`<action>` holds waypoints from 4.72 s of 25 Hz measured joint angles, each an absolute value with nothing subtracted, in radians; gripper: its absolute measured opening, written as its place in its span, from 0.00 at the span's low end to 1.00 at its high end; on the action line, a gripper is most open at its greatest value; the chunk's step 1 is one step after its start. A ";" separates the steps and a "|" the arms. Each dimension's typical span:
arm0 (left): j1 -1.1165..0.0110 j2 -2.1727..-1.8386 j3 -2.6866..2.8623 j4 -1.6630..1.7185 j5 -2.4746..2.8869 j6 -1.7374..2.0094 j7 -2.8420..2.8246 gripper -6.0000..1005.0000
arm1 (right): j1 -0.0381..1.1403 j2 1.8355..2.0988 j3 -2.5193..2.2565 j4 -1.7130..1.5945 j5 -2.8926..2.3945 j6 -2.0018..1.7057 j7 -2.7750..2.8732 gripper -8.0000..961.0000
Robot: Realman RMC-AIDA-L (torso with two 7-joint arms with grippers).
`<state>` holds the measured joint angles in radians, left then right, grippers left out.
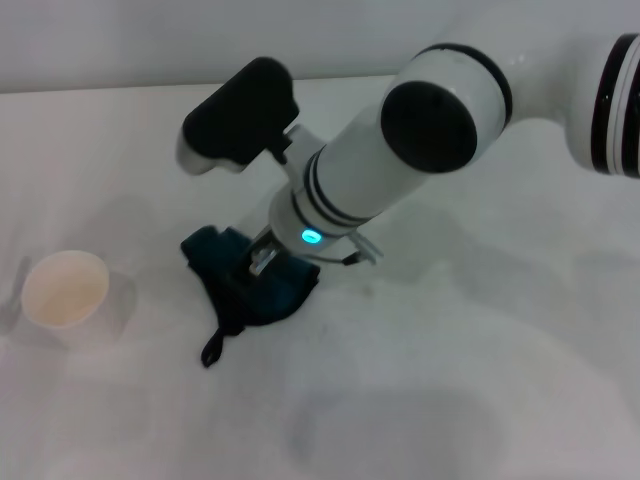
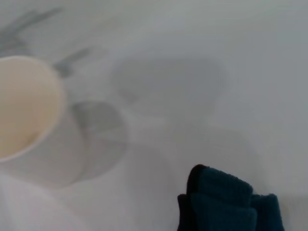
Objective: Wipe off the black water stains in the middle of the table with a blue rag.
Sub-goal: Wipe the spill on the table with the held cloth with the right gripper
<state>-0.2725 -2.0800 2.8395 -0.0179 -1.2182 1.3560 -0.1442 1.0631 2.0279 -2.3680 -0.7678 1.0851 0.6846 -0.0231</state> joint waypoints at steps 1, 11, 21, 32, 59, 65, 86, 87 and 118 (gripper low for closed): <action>-0.273 -2.080 2.839 -0.017 -1.218 1.356 -0.144 0.87 | 1.063 2.028 -2.378 -0.779 1.091 0.683 -0.023 0.09; -0.271 -2.080 2.839 -0.015 -1.216 1.357 -0.144 0.87 | 1.057 2.028 -2.452 -0.854 1.222 0.683 -0.133 0.09; -0.265 -2.080 2.839 -0.015 -1.217 1.358 -0.144 0.87 | 1.087 2.028 -2.445 -0.781 1.221 0.678 -0.137 0.09; -0.262 -2.080 2.838 -0.015 -1.219 1.358 -0.144 0.87 | 1.125 2.028 -2.389 -0.629 1.192 0.673 -0.129 0.09; -0.259 -2.076 2.832 -0.017 -1.233 1.357 -0.144 0.87 | 0.893 2.014 -1.719 -0.734 0.602 1.057 -0.165 0.09; -0.267 -2.074 2.832 -0.018 -1.233 1.357 -0.144 0.87 | 0.748 2.009 -1.544 -0.863 0.438 1.163 -0.177 0.09; -0.286 -2.072 2.832 -0.018 -1.235 1.365 -0.144 0.87 | 0.503 2.008 -1.300 -1.062 0.384 1.279 -0.300 0.09; -0.286 -2.072 2.832 -0.018 -1.235 1.365 -0.144 0.87 | 0.495 2.009 -1.300 -1.076 0.388 1.287 -0.302 0.09; -0.276 -2.079 2.832 -0.010 -1.235 1.367 -0.143 0.87 | 0.786 2.028 -1.717 -0.894 0.739 1.170 -0.299 0.09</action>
<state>-0.2757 -2.0786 2.8317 -0.0100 -1.2348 1.3668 -0.1426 0.7856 2.0277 -1.7172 -0.8937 0.7390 1.1696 -0.2986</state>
